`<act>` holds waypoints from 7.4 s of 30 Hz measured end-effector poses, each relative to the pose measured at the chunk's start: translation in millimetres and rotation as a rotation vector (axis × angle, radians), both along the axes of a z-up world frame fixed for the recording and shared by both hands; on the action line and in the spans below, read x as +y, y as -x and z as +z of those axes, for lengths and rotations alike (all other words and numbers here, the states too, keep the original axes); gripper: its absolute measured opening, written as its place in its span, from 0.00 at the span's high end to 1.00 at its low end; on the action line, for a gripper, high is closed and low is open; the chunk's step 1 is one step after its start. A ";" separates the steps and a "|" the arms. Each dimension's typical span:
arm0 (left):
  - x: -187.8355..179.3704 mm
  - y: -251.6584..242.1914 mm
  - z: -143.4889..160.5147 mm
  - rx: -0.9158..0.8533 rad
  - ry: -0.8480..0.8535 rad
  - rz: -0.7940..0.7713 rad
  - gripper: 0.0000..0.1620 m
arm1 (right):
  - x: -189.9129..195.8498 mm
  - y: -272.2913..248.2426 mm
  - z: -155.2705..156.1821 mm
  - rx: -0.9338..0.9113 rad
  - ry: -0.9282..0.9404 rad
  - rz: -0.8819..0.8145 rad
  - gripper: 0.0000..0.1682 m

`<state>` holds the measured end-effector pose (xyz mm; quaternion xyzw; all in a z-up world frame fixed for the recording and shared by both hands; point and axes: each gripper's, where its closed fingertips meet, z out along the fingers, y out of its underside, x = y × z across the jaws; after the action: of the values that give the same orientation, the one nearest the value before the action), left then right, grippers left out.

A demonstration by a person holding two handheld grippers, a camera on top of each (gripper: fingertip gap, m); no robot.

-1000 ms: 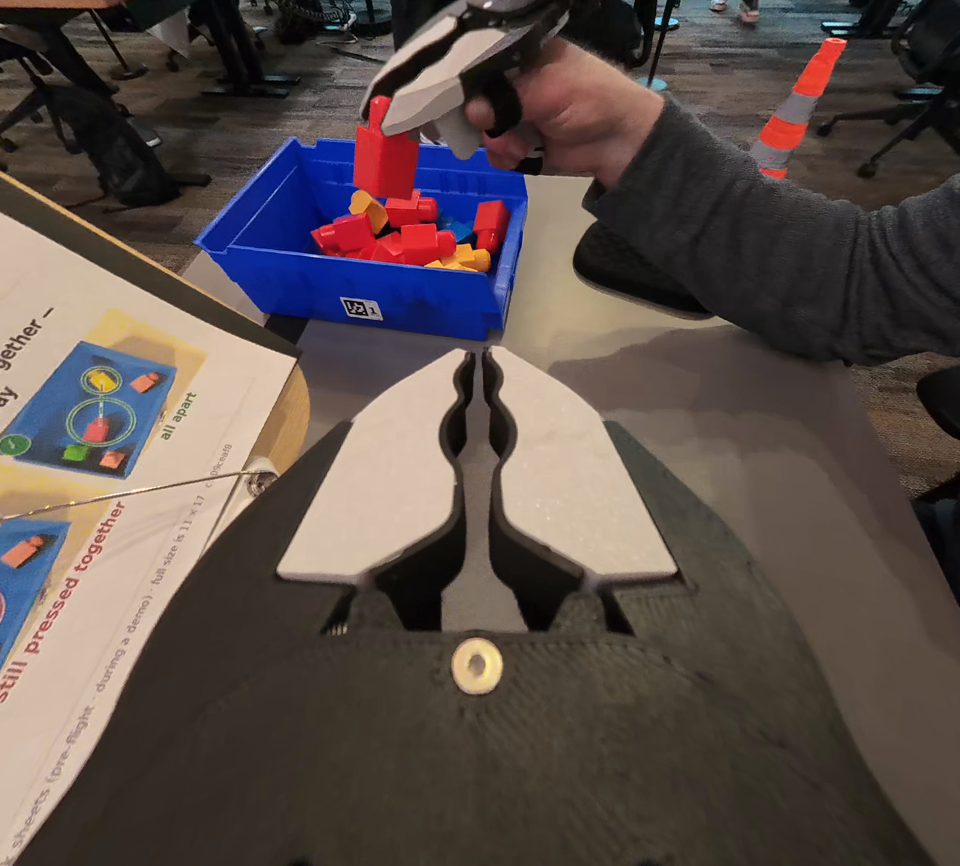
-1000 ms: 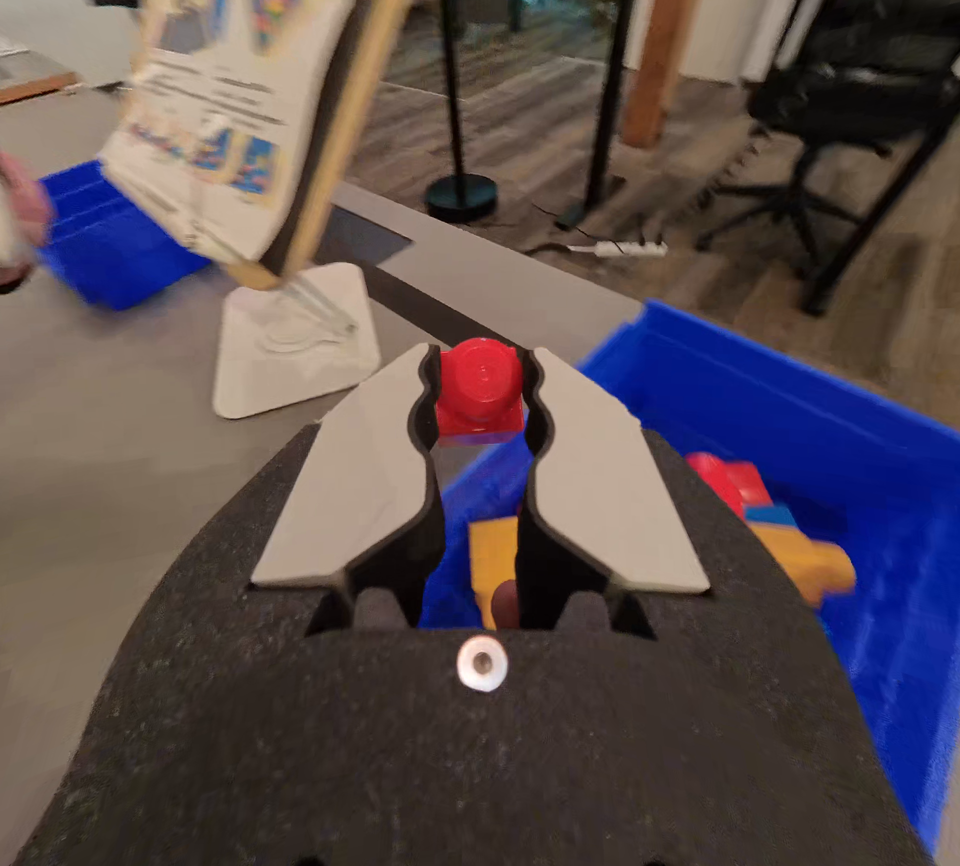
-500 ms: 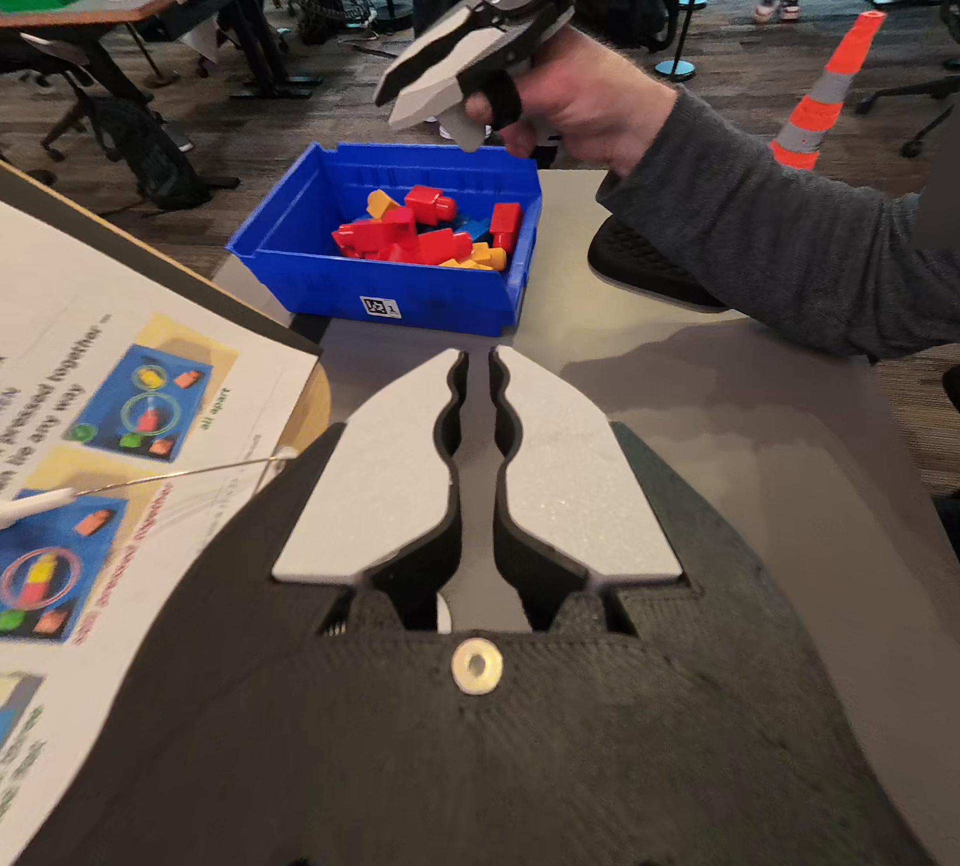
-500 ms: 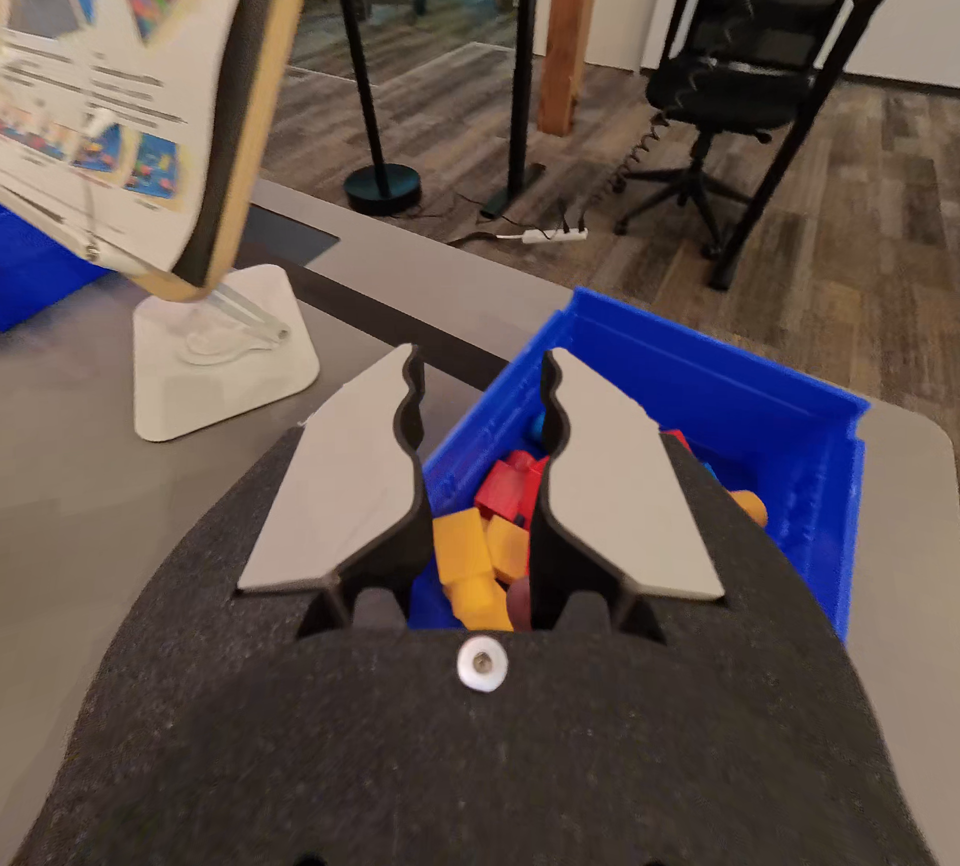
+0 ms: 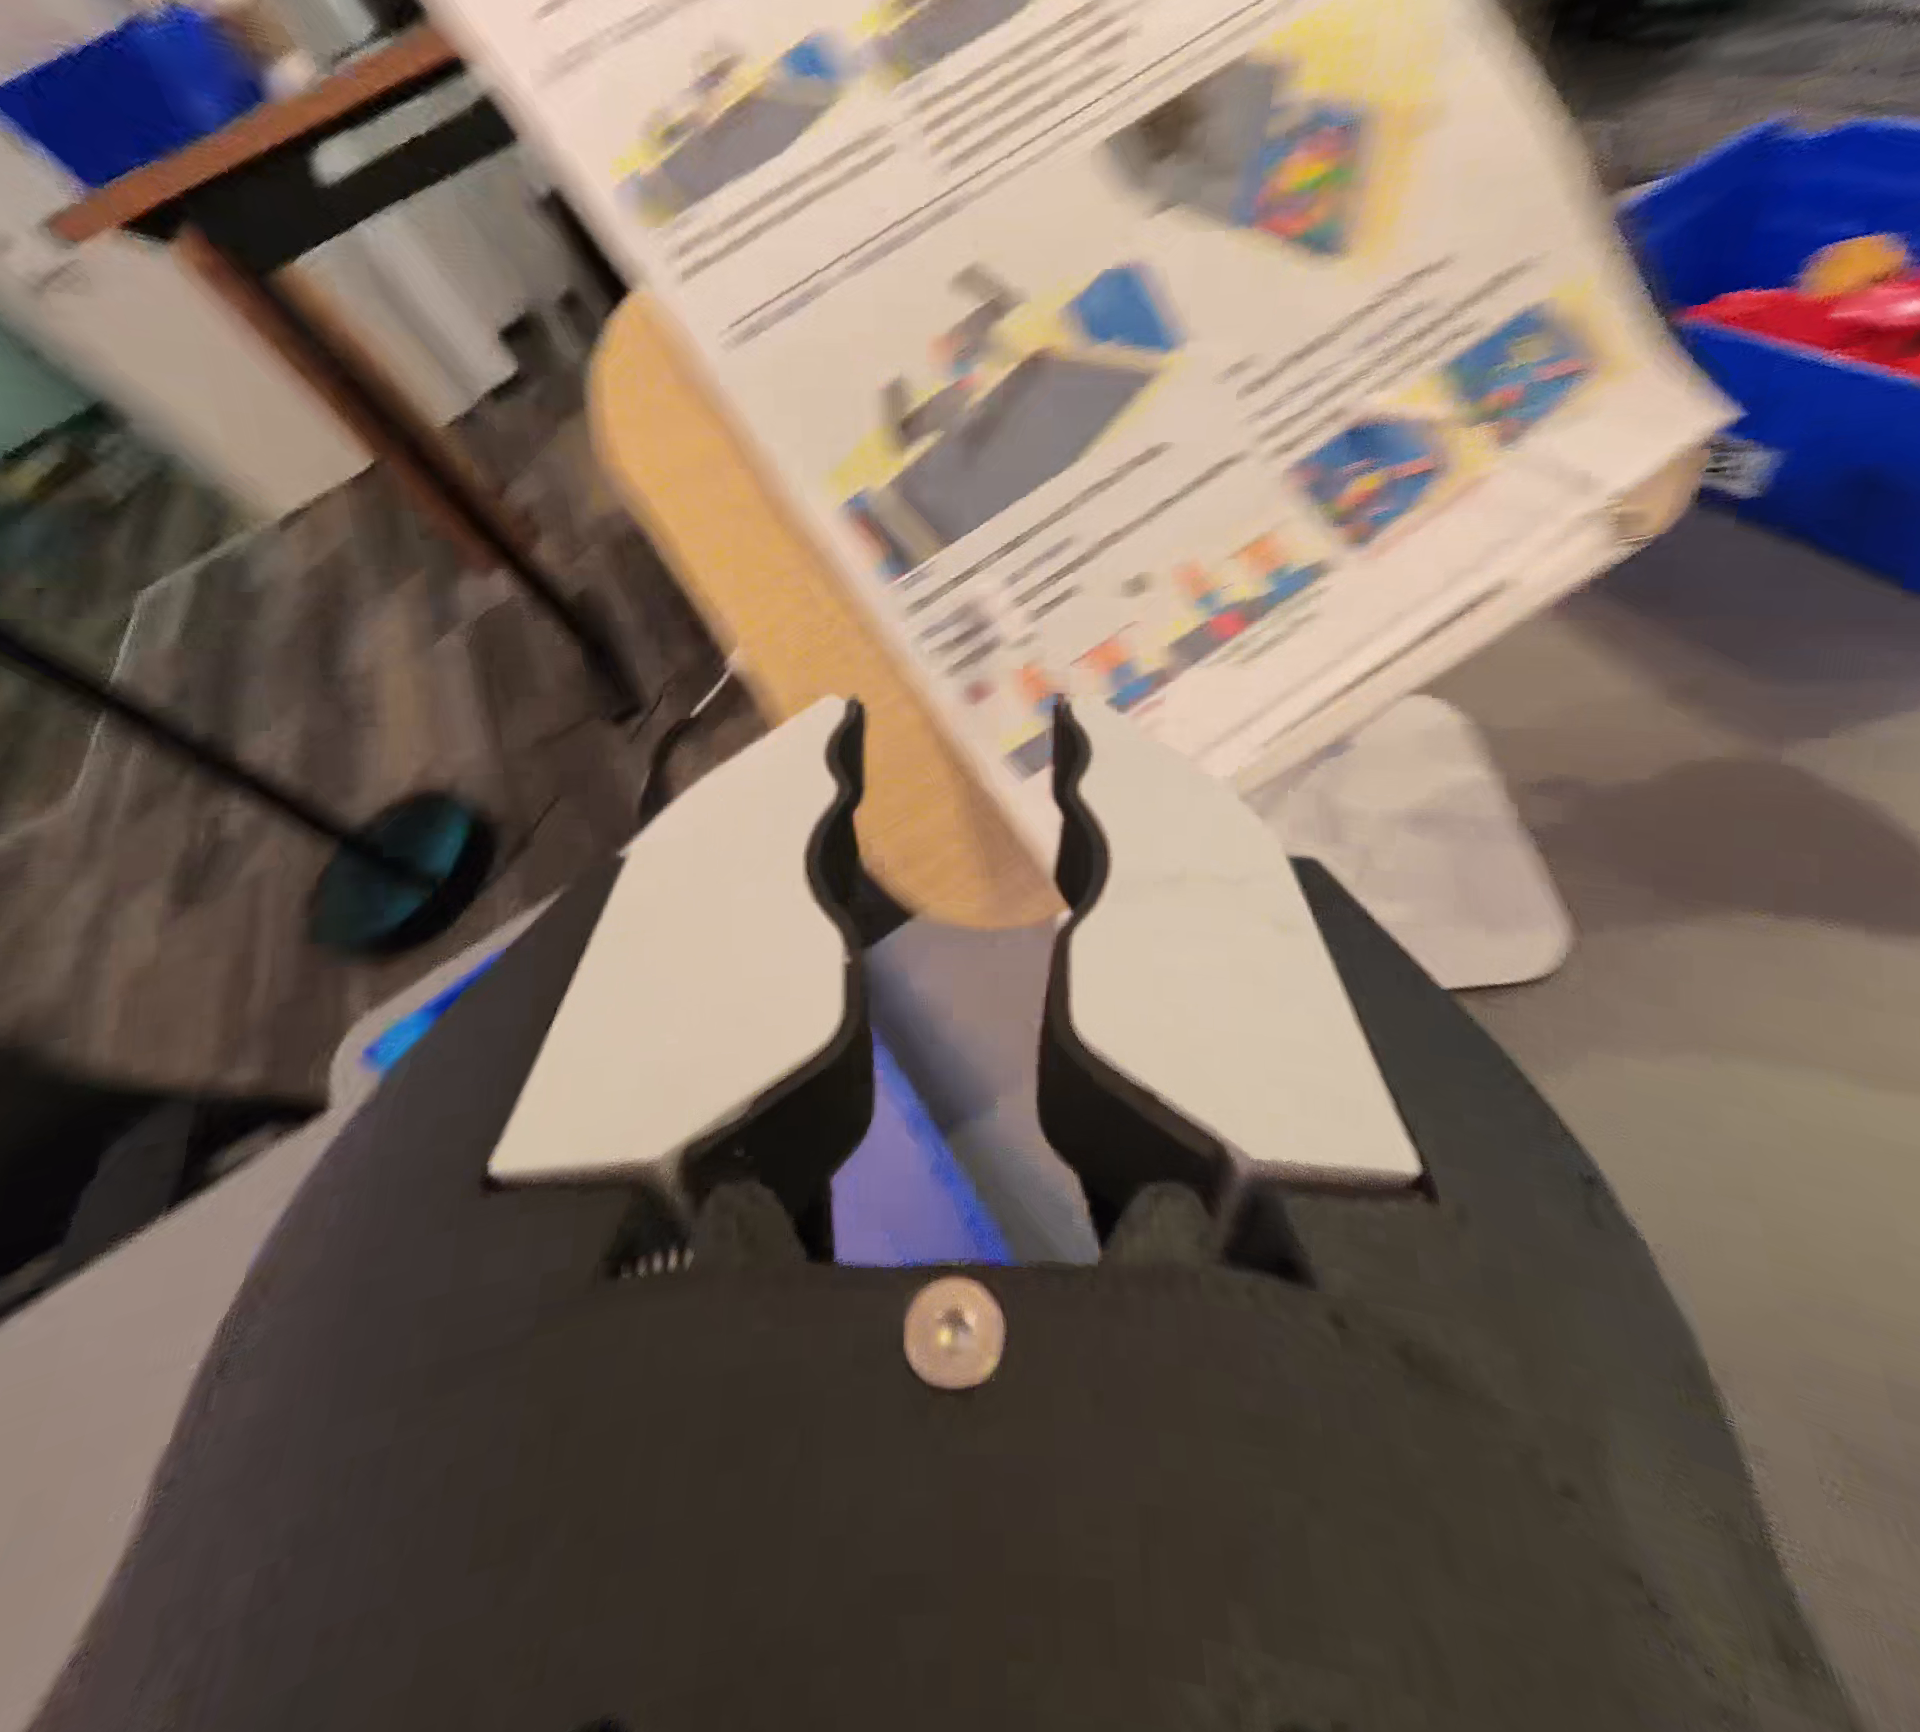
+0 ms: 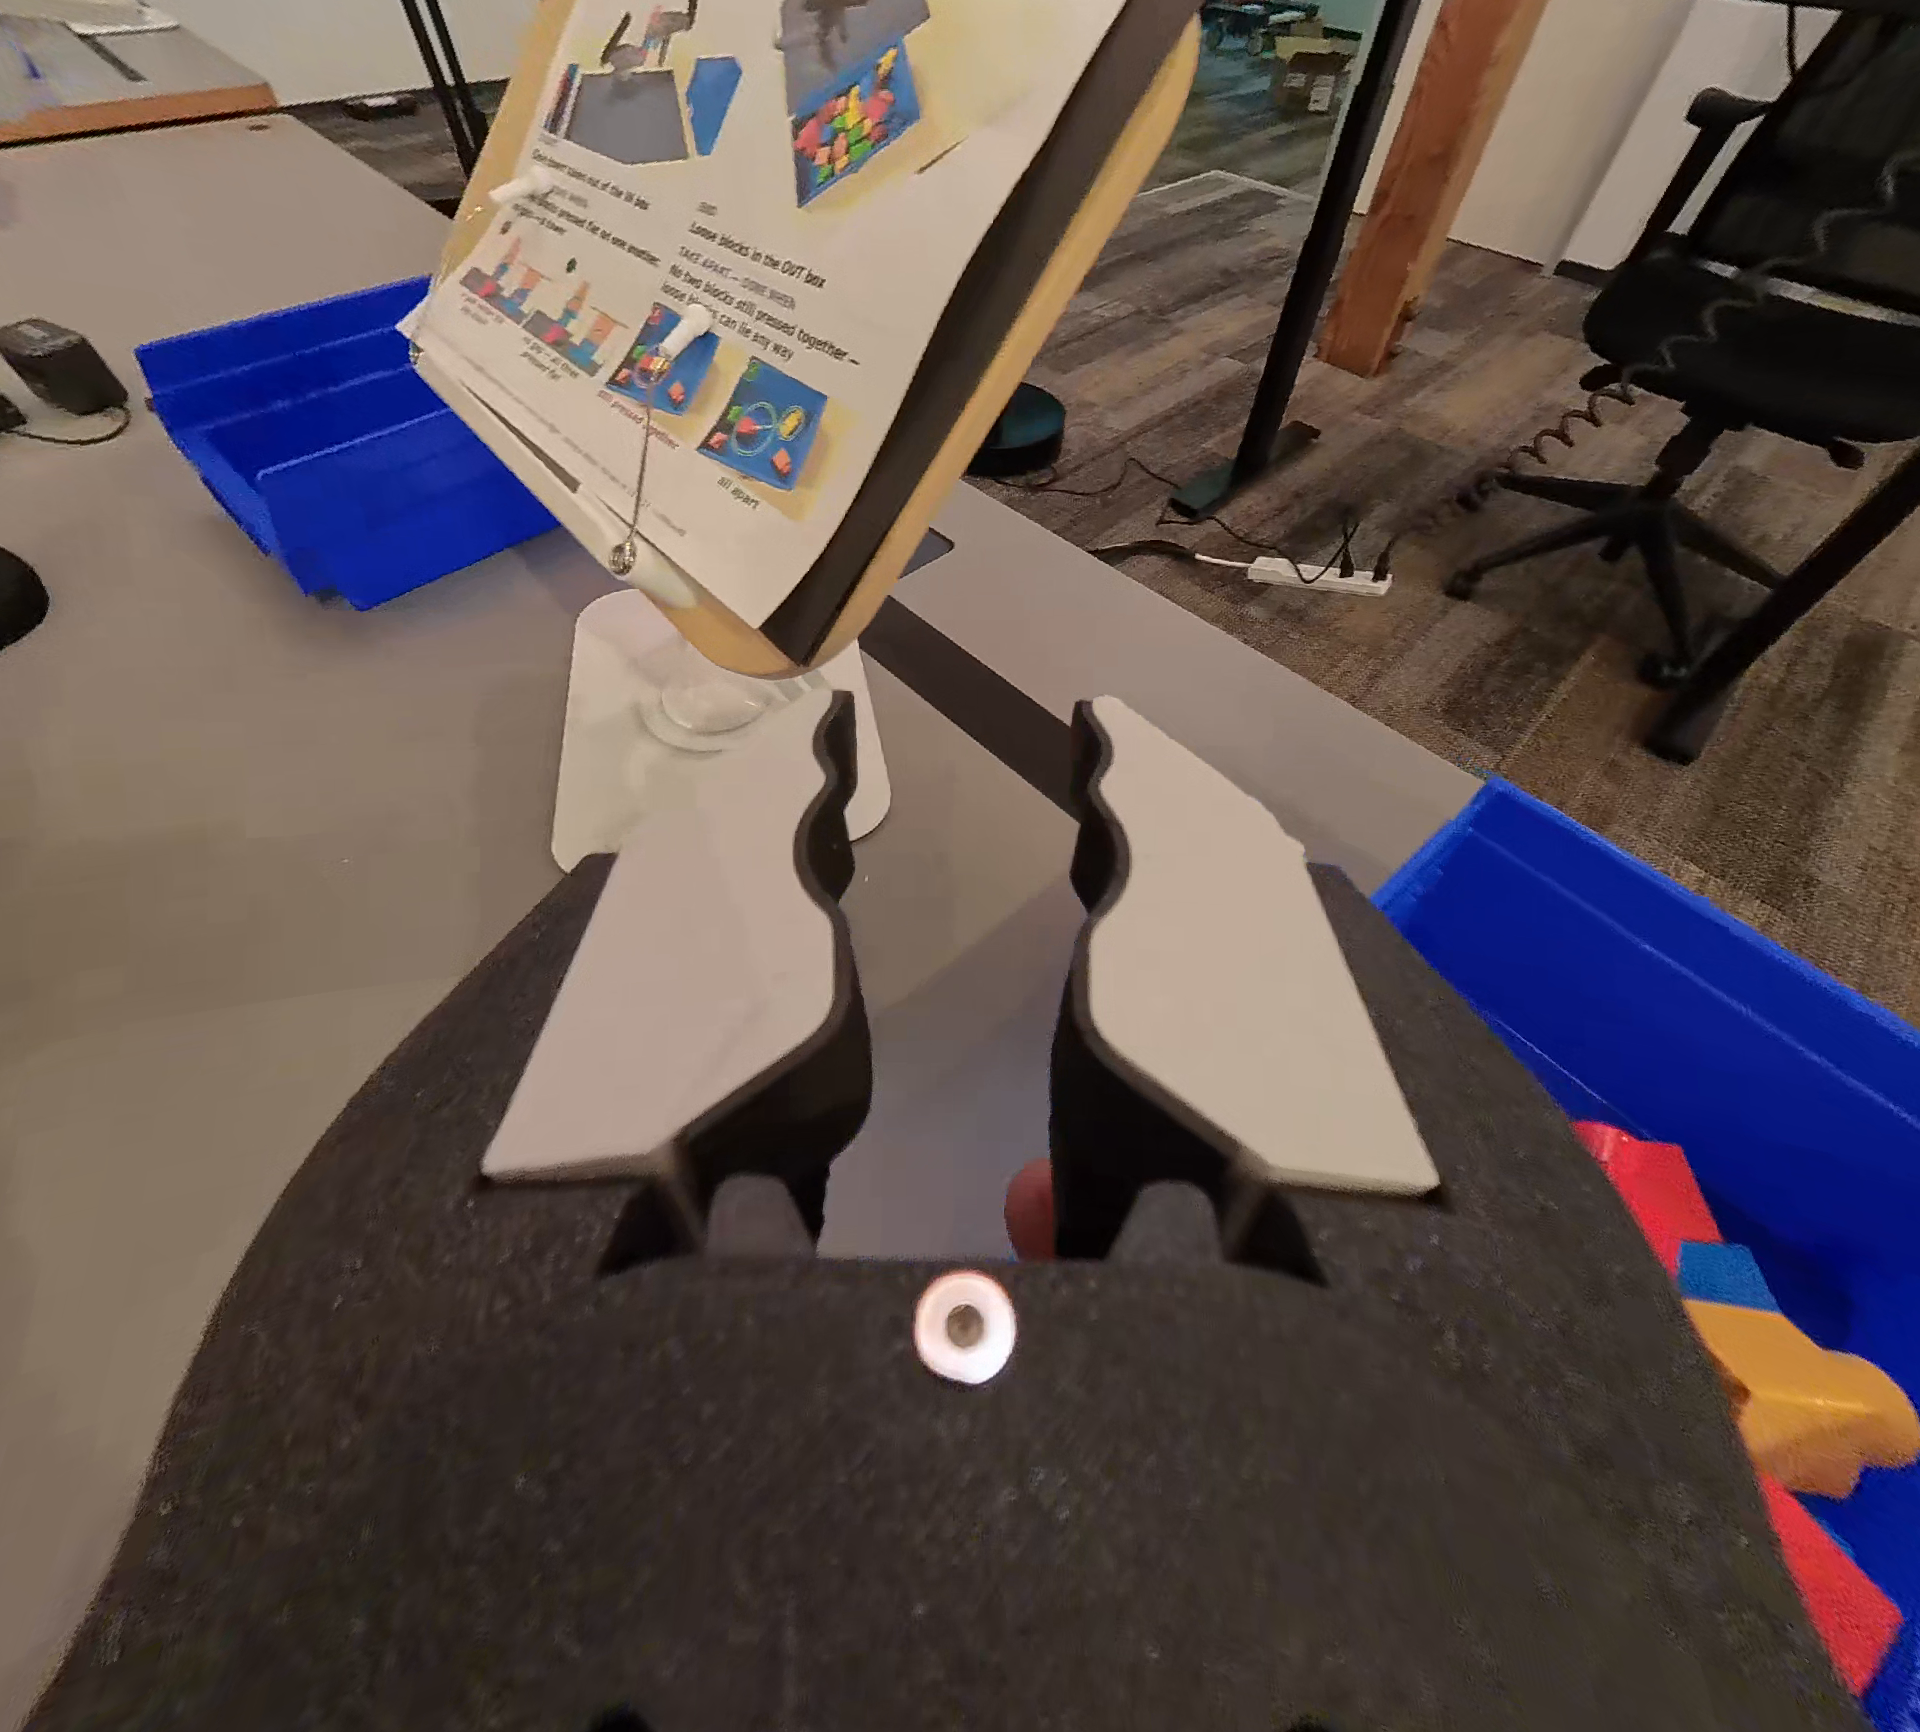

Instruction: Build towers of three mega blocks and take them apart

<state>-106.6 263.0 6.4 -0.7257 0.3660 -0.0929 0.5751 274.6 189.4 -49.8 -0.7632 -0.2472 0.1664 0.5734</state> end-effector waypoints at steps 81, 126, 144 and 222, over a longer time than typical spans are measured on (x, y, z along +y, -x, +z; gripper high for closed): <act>-157.1 -208.2 -67.1 -0.097 0.277 -0.952 0.55 | -81.6 180.8 29.6 0.466 -0.069 0.787 0.78; -163.7 -232.5 -100.9 -0.044 0.337 -1.007 0.77 | -86.1 157.3 26.8 0.200 -0.153 0.745 0.79; -152.0 -217.4 -112.1 0.076 0.386 -0.932 0.77 | -82.6 150.9 40.2 0.188 -0.238 0.668 0.81; -154.2 -239.9 -119.1 0.105 0.305 -0.915 0.76 | -11.2 -44.0 -11.1 -0.011 0.040 0.018 0.69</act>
<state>133.3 108.8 -112.7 -0.5701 0.6582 -0.3523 0.3430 318.6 178.2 -60.9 -0.7733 -0.2536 0.1722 0.5551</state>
